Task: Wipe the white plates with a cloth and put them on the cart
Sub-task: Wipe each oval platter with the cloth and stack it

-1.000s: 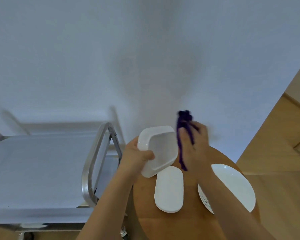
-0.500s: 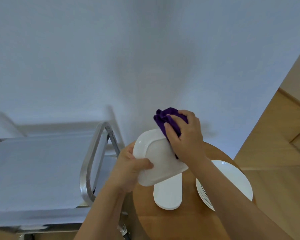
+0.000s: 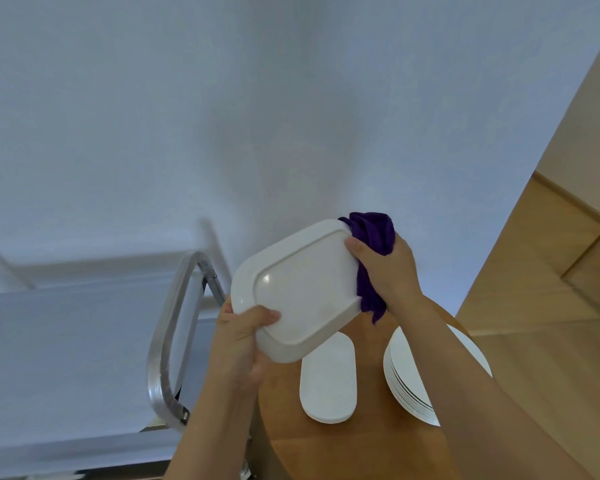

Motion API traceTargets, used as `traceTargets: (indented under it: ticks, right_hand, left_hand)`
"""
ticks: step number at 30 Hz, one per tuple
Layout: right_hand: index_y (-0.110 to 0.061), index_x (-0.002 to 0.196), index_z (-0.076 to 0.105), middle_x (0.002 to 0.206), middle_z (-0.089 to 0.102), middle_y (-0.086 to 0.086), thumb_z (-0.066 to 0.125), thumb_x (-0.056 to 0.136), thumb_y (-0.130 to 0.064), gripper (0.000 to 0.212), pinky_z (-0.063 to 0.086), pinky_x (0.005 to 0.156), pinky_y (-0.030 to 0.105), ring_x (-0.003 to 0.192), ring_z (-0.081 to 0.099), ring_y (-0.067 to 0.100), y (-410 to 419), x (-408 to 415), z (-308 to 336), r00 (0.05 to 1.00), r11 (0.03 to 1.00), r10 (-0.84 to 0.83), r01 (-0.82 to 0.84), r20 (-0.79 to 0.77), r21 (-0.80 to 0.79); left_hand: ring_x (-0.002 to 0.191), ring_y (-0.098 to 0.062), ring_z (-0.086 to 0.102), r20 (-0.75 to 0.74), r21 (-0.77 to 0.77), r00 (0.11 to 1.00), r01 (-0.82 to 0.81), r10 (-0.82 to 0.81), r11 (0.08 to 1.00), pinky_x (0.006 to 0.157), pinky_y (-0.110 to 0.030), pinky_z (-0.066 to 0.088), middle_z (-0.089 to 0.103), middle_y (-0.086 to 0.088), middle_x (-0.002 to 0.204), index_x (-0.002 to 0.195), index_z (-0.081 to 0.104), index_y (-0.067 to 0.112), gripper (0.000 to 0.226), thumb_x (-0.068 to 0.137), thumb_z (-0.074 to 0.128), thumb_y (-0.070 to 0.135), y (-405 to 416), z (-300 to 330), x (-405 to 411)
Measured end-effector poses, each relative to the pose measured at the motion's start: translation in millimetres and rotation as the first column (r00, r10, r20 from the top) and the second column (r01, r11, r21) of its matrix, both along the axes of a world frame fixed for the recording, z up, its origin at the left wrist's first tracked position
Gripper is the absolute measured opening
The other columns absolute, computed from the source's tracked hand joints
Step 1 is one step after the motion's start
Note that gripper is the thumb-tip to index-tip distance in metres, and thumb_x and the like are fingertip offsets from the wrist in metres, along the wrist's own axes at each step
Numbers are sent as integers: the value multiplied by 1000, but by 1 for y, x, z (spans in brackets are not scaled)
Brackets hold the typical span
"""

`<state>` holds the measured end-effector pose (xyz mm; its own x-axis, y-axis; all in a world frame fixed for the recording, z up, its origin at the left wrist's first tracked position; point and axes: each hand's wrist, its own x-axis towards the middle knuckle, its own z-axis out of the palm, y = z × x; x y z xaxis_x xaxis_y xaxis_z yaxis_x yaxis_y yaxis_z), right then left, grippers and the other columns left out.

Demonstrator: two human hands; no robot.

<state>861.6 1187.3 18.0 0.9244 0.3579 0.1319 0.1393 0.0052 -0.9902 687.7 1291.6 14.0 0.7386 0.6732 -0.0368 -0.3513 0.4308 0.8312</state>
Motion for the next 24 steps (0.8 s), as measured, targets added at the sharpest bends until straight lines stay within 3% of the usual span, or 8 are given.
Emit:
traceTargets:
  ticks: [4, 7, 11, 15, 17, 20, 22, 24]
  right_hand:
    - [-38, 85, 57, 86, 65, -10, 77, 73, -25, 27, 52, 56, 17, 72, 66, 3, 8, -19, -8, 980, 955, -59, 111, -191, 277]
    - [-34, 93, 58, 90, 68, -8, 75, 76, -18, 29, 54, 62, 21, 77, 67, 8, 10, -20, -7, 945, 922, -28, 151, -326, 357]
    - [-29, 100, 61, 93, 70, -7, 75, 75, -15, 32, 54, 65, 22, 82, 68, 10, -6, -3, 3, 972, 956, 109, -44, -210, 291]
    - [-31, 97, 63, 85, 71, -13, 75, 74, -11, 33, 52, 60, 16, 76, 68, 6, -18, 6, 11, 969, 960, 240, -230, -50, 159]
    - [-31, 88, 64, 80, 70, -9, 75, 74, -9, 28, 52, 58, 16, 71, 66, 4, -16, 4, 14, 958, 955, 286, -286, 14, 79]
    - [-32, 85, 57, 103, 59, 3, 73, 79, -19, 21, 49, 64, 17, 79, 61, 5, -6, -2, 14, 959, 964, 259, -250, 118, -84]
    - [-38, 85, 49, 118, 48, -2, 69, 82, -33, 21, 46, 71, 12, 91, 56, 2, -1, -9, 8, 973, 974, 211, -201, 97, -108]
    - [-39, 90, 46, 123, 44, -5, 62, 86, -40, 16, 46, 84, 20, 102, 54, 7, 1, -19, -4, 968, 966, 235, -223, 84, -127]
  left_hand:
    - [80, -16, 71, 16, -4, 999, -38, 38, 999, 59, -29, 57, 75, 1, 87, 100, 65, 18, 49, 64, 56, -15, -6, 0, 13]
    - [83, -16, 71, -2, 66, 999, -35, 35, 997, 60, -26, 56, 75, 2, 90, 104, 64, 19, 50, 59, 67, -2, -13, -2, 17]
    - [96, -21, 69, 6, 138, 986, 166, -169, 976, 71, -28, 57, 73, -2, 103, 106, 71, 28, 58, 52, 88, 35, -14, -11, 4]
    - [112, -35, 62, 100, -265, 854, 517, -510, 814, 88, -46, 53, 63, -18, 124, 118, 69, 11, 76, 62, 75, 62, 7, -12, -1]
    - [113, -38, 60, 0, -342, 843, 506, -538, 792, 88, -48, 53, 60, -21, 128, 127, 61, 8, 77, 71, 68, 60, 11, -10, 6]
    - [99, -32, 68, -221, -264, 851, 417, -475, 870, 74, -43, 58, 69, -16, 113, 109, 73, 16, 49, 75, 61, 50, 9, -8, 20]
    - [98, -30, 69, -227, -216, 886, 360, -405, 908, 71, -40, 59, 70, -14, 112, 109, 73, 18, 50, 76, 55, 52, 9, -7, 26]
    - [98, -26, 69, -178, -194, 931, 285, -319, 939, 68, -35, 59, 71, -12, 111, 118, 64, 17, 55, 83, 46, 54, 11, -7, 30]
